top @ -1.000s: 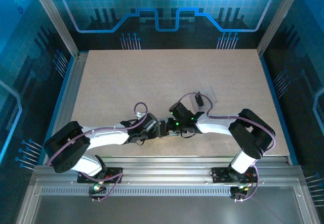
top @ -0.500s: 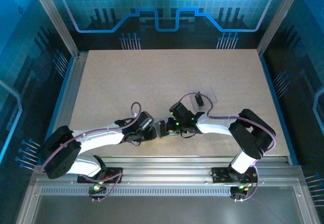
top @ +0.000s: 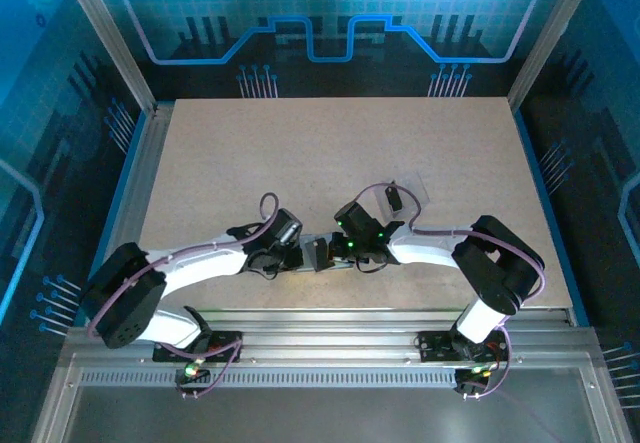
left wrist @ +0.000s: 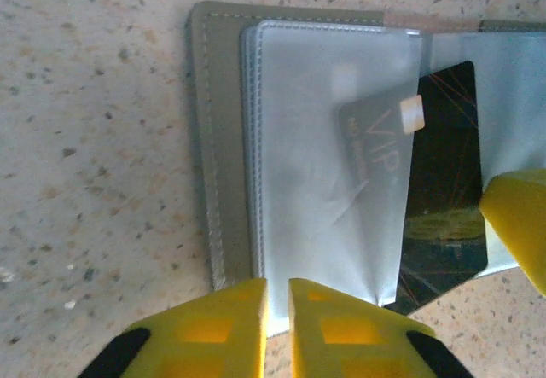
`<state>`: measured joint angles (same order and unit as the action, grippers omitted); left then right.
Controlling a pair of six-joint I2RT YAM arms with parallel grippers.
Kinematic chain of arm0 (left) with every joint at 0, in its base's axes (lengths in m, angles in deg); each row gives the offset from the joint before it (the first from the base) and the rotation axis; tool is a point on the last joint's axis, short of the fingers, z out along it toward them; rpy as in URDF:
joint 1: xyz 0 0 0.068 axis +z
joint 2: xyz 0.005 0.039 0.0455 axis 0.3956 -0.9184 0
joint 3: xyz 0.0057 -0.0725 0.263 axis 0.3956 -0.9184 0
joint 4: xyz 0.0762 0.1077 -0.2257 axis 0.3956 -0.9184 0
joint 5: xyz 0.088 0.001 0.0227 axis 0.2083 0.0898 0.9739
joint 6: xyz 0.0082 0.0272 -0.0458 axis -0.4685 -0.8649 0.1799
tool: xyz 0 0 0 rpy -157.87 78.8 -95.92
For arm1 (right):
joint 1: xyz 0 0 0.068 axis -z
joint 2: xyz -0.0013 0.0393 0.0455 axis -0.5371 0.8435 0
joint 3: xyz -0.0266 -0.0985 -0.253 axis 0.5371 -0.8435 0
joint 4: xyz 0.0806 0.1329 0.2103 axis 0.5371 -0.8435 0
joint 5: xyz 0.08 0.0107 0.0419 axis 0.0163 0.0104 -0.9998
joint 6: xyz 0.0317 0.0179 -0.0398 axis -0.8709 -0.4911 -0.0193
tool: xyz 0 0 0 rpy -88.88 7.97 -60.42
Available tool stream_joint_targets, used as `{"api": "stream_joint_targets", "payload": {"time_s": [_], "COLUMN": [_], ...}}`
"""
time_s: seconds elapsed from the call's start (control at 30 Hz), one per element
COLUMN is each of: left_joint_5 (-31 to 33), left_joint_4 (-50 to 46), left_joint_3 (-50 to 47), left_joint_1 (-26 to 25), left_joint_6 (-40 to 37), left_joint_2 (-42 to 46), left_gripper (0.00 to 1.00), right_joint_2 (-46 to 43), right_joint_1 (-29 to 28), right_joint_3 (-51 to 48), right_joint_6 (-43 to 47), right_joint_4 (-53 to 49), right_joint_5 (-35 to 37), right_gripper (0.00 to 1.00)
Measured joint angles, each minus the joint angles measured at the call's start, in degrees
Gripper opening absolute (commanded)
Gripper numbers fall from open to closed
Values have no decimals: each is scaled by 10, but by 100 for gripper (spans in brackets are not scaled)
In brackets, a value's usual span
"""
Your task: Put the credit cards into the card holder
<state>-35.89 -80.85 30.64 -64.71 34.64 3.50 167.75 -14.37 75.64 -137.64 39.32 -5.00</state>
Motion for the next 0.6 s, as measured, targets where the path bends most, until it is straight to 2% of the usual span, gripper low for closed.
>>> {"api": "stream_joint_targets", "payload": {"time_s": [0.13, 0.53, 0.6], "left_joint_5": [-5, -15, -15], "left_joint_4": [14, 74, 77], "left_joint_3": [0, -30, -33], "left_joint_1": [0, 1, 1], "left_joint_6": [-5, -3, -3], "left_joint_2": [-26, -19, -17], "left_gripper": [14, 13, 13], "right_joint_2": [-5, -10, -10], "right_joint_1": [0, 0, 0], "right_joint_3": [-1, -3, -3], "right_joint_6": [-6, -19, -19], "right_joint_4": [2, 8, 8], "right_joint_5": [4, 10, 8], "right_gripper": [0, 0, 5]}}
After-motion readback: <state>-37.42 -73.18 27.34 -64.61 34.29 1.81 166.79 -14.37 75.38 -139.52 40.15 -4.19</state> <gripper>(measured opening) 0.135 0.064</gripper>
